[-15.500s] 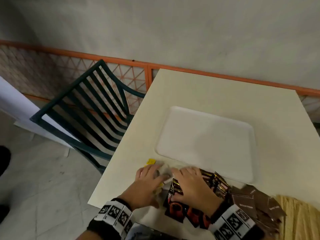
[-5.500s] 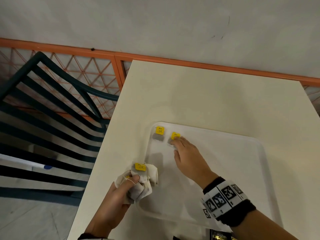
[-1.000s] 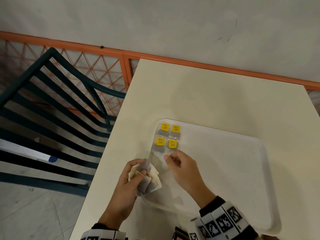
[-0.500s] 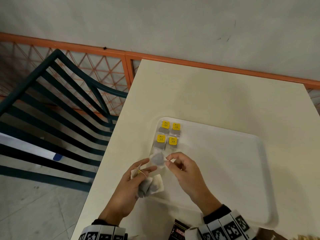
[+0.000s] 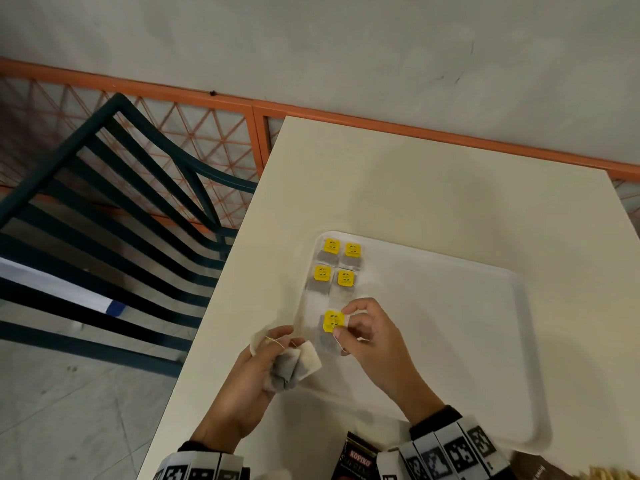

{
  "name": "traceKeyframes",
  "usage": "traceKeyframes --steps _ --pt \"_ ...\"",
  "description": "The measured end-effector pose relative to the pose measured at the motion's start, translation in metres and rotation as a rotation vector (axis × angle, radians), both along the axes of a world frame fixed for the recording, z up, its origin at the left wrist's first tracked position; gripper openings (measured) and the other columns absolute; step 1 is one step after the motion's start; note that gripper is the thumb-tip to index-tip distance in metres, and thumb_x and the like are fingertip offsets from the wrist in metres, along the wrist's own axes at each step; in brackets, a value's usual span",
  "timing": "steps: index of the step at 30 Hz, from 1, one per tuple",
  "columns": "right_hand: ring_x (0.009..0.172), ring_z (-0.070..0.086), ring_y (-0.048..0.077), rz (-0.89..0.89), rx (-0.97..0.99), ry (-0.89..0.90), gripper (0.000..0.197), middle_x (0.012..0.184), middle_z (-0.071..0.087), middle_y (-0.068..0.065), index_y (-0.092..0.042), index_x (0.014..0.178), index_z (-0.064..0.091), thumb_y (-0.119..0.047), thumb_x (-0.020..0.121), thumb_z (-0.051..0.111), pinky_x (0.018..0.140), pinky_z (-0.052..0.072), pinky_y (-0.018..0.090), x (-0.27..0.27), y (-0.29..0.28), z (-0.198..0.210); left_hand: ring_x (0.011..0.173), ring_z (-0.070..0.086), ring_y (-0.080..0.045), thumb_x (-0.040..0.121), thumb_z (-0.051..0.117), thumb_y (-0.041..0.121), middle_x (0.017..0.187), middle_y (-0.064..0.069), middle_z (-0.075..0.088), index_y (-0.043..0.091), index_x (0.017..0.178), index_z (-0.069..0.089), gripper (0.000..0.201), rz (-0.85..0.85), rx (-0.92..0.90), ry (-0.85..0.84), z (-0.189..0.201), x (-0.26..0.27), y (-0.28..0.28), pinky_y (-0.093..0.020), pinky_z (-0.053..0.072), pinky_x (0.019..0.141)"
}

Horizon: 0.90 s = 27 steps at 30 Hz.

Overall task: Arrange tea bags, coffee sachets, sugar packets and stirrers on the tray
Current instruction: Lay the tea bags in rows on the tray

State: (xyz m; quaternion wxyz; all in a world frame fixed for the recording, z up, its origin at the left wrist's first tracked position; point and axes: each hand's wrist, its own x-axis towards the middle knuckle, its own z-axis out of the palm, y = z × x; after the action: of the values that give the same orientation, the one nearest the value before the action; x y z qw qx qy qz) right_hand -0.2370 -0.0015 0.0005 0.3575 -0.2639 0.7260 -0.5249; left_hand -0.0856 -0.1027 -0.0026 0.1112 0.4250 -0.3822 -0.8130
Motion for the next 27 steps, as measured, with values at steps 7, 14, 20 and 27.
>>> traceKeyframes --steps 7,14,20,27 --pt "0.049 0.059 0.009 -0.182 0.112 -0.133 0.031 0.069 0.067 0.009 -0.015 0.082 0.045 -0.001 0.076 0.071 0.066 0.057 0.032 -0.003 -0.026 -0.025 0.08 0.054 -0.02 0.079 0.059 0.009 0.093 -0.01 0.058 0.018 0.102 0.06 0.025 0.086 -0.058 -0.03 -0.001 0.016 -0.008 -0.031 0.043 0.068" --pt "0.049 0.055 0.02 -0.177 0.168 0.009 0.038 0.064 0.058 0.012 -0.016 0.075 0.034 0.002 0.077 0.068 0.047 0.049 0.018 0.002 -0.049 -0.031 0.082 0.055 -0.016 0.093 0.043 0.005 0.095 -0.007 0.057 0.017 0.106 0.06 0.024 0.127 -0.071 -0.027 -0.002 0.025 -0.011 -0.02 0.049 0.052" --pt "0.048 0.051 0.019 -0.177 0.227 0.14 0.035 0.059 0.054 0.004 -0.017 0.08 0.034 -0.005 0.079 0.068 0.05 0.043 0.022 0.003 -0.056 -0.039 0.084 0.055 -0.018 0.075 0.061 0.015 0.098 -0.008 0.058 0.02 0.105 0.061 0.031 0.148 -0.13 -0.045 0.0 0.025 -0.01 -0.022 0.049 0.054" --pt "0.052 0.046 0.008 -0.129 0.228 0.299 0.025 0.056 0.048 -0.003 -0.014 0.091 0.042 -0.022 0.085 0.065 0.054 0.04 0.008 0.007 -0.048 -0.023 0.086 0.057 -0.018 0.082 0.059 0.013 0.097 -0.008 0.06 0.021 0.103 0.061 0.023 0.163 -0.132 -0.007 -0.001 0.015 -0.008 -0.027 0.047 0.064"
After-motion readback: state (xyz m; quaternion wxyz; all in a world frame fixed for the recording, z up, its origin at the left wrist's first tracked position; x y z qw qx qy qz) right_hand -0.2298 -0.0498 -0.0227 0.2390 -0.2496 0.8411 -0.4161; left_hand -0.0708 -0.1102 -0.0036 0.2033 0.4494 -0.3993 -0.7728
